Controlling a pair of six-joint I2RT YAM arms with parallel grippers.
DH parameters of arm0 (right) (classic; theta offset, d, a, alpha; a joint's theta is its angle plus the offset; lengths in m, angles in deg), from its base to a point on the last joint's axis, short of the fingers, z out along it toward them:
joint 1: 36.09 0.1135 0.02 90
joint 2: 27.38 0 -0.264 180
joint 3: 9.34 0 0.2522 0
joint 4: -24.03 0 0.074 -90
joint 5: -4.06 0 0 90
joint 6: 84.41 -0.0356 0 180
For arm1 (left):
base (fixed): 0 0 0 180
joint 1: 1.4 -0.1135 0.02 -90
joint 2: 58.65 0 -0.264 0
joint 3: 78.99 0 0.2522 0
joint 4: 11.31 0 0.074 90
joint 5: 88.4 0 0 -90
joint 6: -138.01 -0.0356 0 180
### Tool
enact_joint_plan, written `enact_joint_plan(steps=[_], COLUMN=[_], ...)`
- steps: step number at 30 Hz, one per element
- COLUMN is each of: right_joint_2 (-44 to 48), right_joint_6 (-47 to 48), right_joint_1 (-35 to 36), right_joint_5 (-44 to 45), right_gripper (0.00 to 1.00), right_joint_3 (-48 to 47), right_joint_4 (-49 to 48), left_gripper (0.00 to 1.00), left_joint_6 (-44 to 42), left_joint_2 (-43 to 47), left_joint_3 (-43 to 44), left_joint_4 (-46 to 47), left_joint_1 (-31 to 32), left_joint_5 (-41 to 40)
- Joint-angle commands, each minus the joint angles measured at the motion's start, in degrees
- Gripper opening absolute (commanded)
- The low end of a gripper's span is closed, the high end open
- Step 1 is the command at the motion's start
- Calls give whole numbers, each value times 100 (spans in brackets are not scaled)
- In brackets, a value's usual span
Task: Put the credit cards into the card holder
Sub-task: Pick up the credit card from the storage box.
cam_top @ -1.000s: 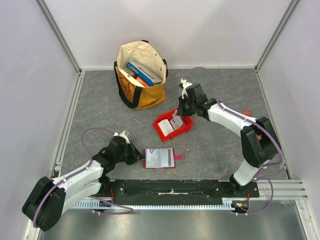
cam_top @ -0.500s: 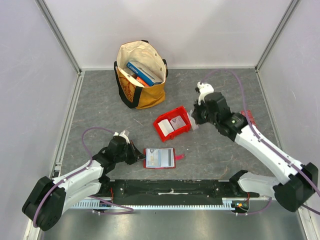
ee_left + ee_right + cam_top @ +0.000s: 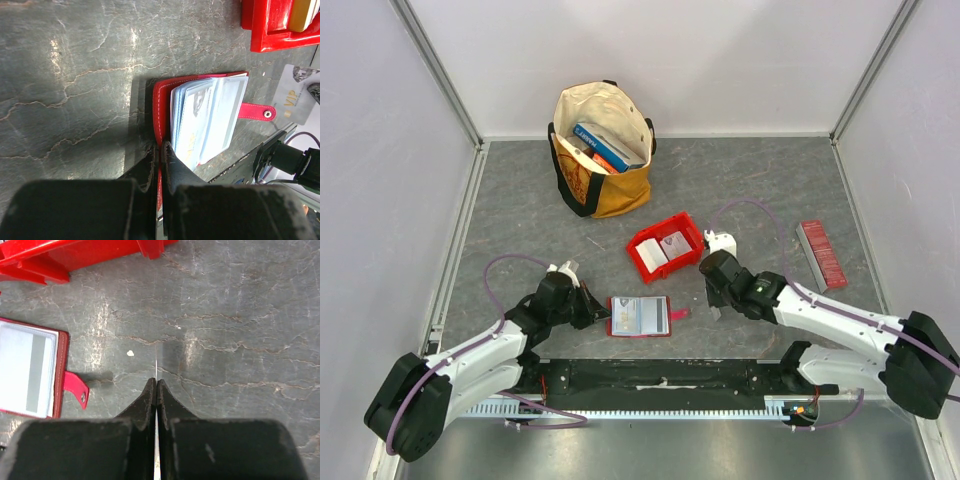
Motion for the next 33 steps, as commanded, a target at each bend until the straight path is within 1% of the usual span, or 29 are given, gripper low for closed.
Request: enact_joint_plan(steps=[1, 7, 12, 16, 23, 25, 29, 33], right_joint_2=[-153, -364, -400, -338, -426, -426, -365, -84], right_joint_6=[-559, -559, -586, -603, -489, -489, -489, -489], right_joint_1=[124, 203, 247, 274, 282, 282, 282, 291], right_joint_5=[488, 278, 128, 119, 189, 181, 146, -231], right_gripper=[3, 10, 15, 13, 16, 15, 1, 0], right_joint_3=[196, 284, 267, 267, 161, 144, 91, -32], right_joint_4=[-739, -749, -512, -415, -151, -125, -133, -133], left_gripper=[2, 2, 2, 2, 2, 2, 2, 2], left_joint_6=[-72, -72, -90, -90, -90, -81, -81, -81], left_joint_2=[-22, -30, -57, -57, -39, -22, -30, -22], left_joint_3=[197, 206, 197, 171, 153, 153, 153, 162], left_joint_4=[148, 148, 157, 183, 192, 192, 192, 192], left_joint_1=[5, 14, 5, -4, 5, 5, -4, 14], left_joint_5=[107, 90, 99, 107, 125, 134, 134, 151])
